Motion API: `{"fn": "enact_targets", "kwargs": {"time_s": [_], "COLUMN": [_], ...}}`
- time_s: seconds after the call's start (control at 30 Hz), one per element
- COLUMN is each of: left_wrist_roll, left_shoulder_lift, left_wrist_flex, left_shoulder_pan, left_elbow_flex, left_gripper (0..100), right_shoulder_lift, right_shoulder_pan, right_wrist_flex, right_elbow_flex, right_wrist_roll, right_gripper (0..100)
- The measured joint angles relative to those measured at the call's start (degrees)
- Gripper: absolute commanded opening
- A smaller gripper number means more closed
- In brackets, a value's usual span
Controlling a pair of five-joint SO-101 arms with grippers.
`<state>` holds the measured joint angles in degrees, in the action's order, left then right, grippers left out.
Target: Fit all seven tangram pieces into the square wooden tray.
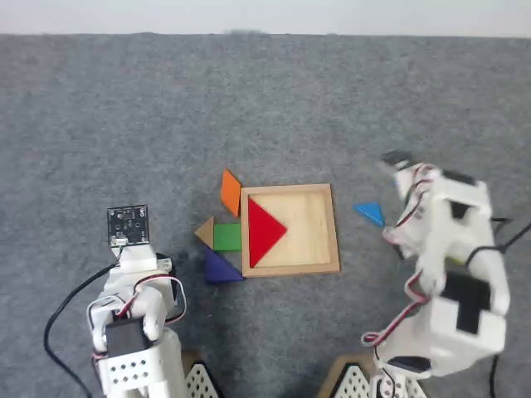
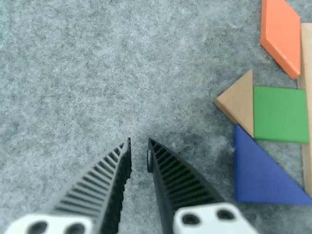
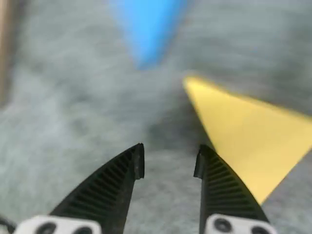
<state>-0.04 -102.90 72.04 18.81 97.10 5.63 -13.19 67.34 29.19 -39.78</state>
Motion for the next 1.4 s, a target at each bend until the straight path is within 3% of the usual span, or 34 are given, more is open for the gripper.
{"fn": "enact_targets", "kwargs": {"time_s": [0.2,0.43,0.67,0.77,1.07,1.4], "left_wrist_roll": [0.0,0.0,0.0,0.0,0.0,0.0], "left_shoulder_lift": [0.0,0.0,0.0,0.0,0.0,0.0], "left_wrist_flex": [0.0,0.0,0.0,0.0,0.0,0.0], "left_shoulder_pan": [0.0,0.0,0.0,0.0,0.0,0.0], "left_elbow_flex": [0.0,0.0,0.0,0.0,0.0,0.0], "left_gripper": [5,5,5,5,5,5], "right_shoulder_lift": [7.9,4.1,-5.1,-4.7,12.4,26.8], "right_shoulder_pan": [-4.6,-5.5,-5.5,-5.4,-7.5,-9.3], "right_wrist_flex": [0.0,1.7,5.3,4.6,4.5,4.6], "right_elbow_flex": [-9.9,-10.5,-10.9,-13.8,-24.7,-39.2], "right_wrist_roll": [8.4,7.6,-4.3,-9.9,-39.2,-42.0], "right_gripper": [18.7,18.8,20.0,27.0,31.0,30.8]}}
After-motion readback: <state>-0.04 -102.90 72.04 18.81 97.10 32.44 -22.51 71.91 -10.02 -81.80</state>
